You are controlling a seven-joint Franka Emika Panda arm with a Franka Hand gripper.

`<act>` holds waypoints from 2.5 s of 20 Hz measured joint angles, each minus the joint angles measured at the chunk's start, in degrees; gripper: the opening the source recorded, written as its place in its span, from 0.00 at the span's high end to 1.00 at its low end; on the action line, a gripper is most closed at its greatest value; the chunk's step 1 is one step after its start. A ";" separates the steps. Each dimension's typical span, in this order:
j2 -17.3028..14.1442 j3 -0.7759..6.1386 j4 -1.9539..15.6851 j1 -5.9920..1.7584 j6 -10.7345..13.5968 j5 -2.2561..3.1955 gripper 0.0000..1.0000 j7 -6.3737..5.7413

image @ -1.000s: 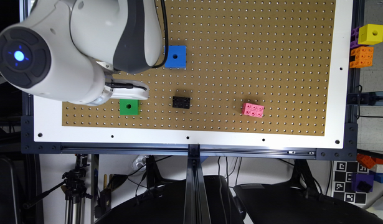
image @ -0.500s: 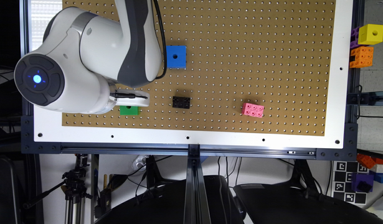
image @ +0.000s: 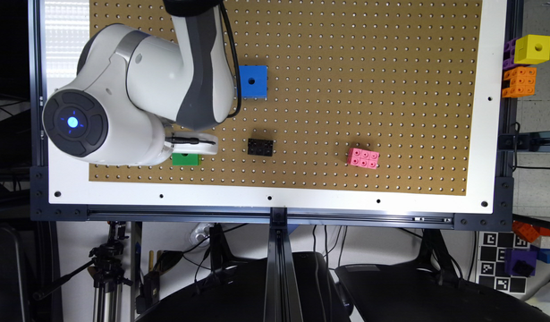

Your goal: Pick up green block.

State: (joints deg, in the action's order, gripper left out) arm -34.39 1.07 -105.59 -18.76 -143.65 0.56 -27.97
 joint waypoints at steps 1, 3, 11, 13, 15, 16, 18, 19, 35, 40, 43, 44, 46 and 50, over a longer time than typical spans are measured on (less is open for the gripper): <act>-0.02 0.03 0.10 0.01 0.00 0.00 0.00 0.00; -0.28 0.07 0.14 0.03 -0.05 0.00 0.00 0.00; -4.84 0.32 3.59 0.07 -1.10 0.00 0.00 -0.02; -5.08 0.41 3.91 0.07 -1.10 0.00 0.00 -0.02; -5.21 0.44 4.01 0.07 -1.11 0.00 0.00 -0.02; -5.28 0.45 4.02 0.07 -1.11 0.00 0.00 -0.02; -5.31 0.48 4.04 0.05 -1.11 -0.01 0.00 -0.02; -5.25 0.52 4.03 0.04 -1.13 -0.02 1.00 -0.02; -5.22 0.54 4.02 0.00 -0.94 -0.02 1.00 -0.02; -5.22 0.54 4.02 0.00 -0.94 -0.02 1.00 -0.02; -5.22 0.54 4.02 0.00 -0.94 -0.02 1.00 -0.02; -5.22 0.54 4.02 0.00 -0.94 -0.02 1.00 -0.02; -5.22 0.54 4.02 0.00 -0.94 -0.02 1.00 -0.02; -5.16 0.54 4.01 0.00 -0.86 -0.02 1.00 -0.02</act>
State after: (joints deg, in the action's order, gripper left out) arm -39.55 1.61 -101.58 -18.76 -144.51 0.54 -27.99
